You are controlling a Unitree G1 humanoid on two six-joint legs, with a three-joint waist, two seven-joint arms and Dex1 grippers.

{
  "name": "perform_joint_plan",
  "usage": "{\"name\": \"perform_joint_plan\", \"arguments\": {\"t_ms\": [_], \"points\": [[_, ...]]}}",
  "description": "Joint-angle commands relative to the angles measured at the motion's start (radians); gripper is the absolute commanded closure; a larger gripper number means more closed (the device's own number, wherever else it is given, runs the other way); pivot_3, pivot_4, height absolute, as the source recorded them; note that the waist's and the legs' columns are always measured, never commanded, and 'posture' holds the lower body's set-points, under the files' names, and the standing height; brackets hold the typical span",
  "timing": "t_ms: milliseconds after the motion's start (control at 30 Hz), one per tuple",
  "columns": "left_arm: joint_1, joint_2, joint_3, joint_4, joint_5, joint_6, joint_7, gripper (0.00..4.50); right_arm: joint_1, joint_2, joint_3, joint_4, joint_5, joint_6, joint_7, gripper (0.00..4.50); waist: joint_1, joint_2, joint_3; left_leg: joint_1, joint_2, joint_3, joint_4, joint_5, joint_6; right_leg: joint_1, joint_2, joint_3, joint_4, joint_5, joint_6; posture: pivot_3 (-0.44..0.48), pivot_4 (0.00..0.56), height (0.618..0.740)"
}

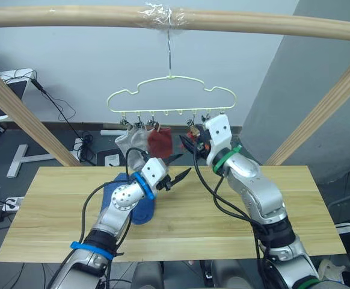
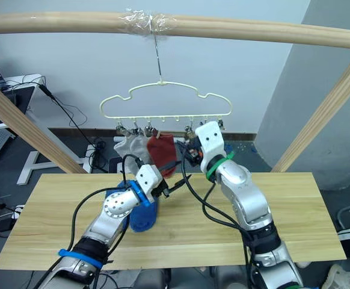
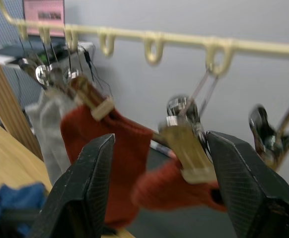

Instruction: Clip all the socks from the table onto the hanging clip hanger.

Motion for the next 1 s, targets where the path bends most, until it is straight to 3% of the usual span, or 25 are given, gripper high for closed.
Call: {"name": "perform_joint_plan", "arguments": {"t_ms": [33,167,267,333,467,667,833,933,1000], "points": [[0.027,0.059,0.076,-0.166,-0.172,0.187,-0.101,2.02,0.051,-0.077,0.024,-0.117,-0.047,-0.082,0.049,1.45,-0.002,0.000,0.000,0.000,0.000,0.000,0.000,0.000,0.000,0.000,0.000,0.000,0.000,0.000,0.000,-0.070,0.136,0.694],[0.071,0.131,0.117,-0.255,-0.223,0.273,-0.172,2.02,0.140,-0.152,-0.006,-0.163,-0.041,-0.138,0.094,1.45,-0.004,0.001,-0.013,0.001,0.000,0.000,0.000,0.000,0.000,0.000,0.001,0.000,0.000,0.000,0.000,-0.054,0.119,0.694],[0.149,0.210,0.160,-0.332,-0.243,0.299,-0.229,2.02,0.241,-0.269,-0.038,-0.211,-0.044,-0.143,0.162,1.45,-0.003,0.001,-0.026,0.001,0.000,0.000,0.000,0.000,0.000,0.001,0.001,0.001,-0.001,0.000,0.000,-0.048,0.109,0.694],[0.187,0.234,0.179,-0.338,-0.197,0.225,-0.222,2.02,0.297,-0.327,-0.077,-0.217,-0.022,-0.143,0.196,1.45,0.001,0.001,-0.033,0.002,0.000,0.001,0.000,0.000,0.000,0.003,0.001,0.001,-0.002,0.000,0.000,-0.031,0.090,0.694],[0.275,0.252,0.235,-0.365,-0.195,0.234,-0.188,2.02,0.375,-0.361,-0.155,-0.238,0.013,-0.210,0.225,1.45,0.004,0.000,-0.053,0.004,0.000,0.001,0.000,0.000,0.001,0.003,0.001,0.001,-0.002,-0.001,0.002,-0.018,0.068,0.694],[0.389,0.285,0.305,-0.368,-0.227,0.262,-0.218,2.02,0.501,-0.443,-0.206,-0.265,0.056,-0.360,0.350,1.45,0.004,0.000,-0.083,0.020,0.001,0.003,-0.001,0.000,0.001,0.019,0.002,0.002,-0.002,-0.005,0.003,0.000,0.043,0.694],[0.403,0.301,0.339,-0.291,-0.202,0.233,-0.221,2.02,0.542,-0.452,-0.262,-0.233,0.108,-0.372,0.380,1.45,0.007,-0.001,-0.106,0.028,0.001,0.003,-0.001,0.001,0.002,0.025,0.002,0.003,-0.002,-0.006,0.001,0.008,0.027,0.694],[0.391,0.288,0.357,-0.260,-0.226,0.251,-0.221,1.50,0.554,-0.439,-0.280,-0.216,0.122,-0.343,0.364,1.45,0.007,-0.001,-0.118,0.032,0.001,0.004,-0.001,0.001,0.002,0.028,0.002,0.003,-0.002,-0.008,-0.002,0.009,0.026,0.694],[0.398,0.284,0.356,-0.263,-0.243,0.259,-0.240,0.91,0.563,-0.427,-0.290,-0.222,0.157,-0.323,0.367,1.45,0.007,-0.001,-0.123,0.032,0.001,0.004,-0.001,0.001,0.002,0.028,0.002,0.004,-0.002,-0.009,-0.003,0.011,0.032,0.694]]}}
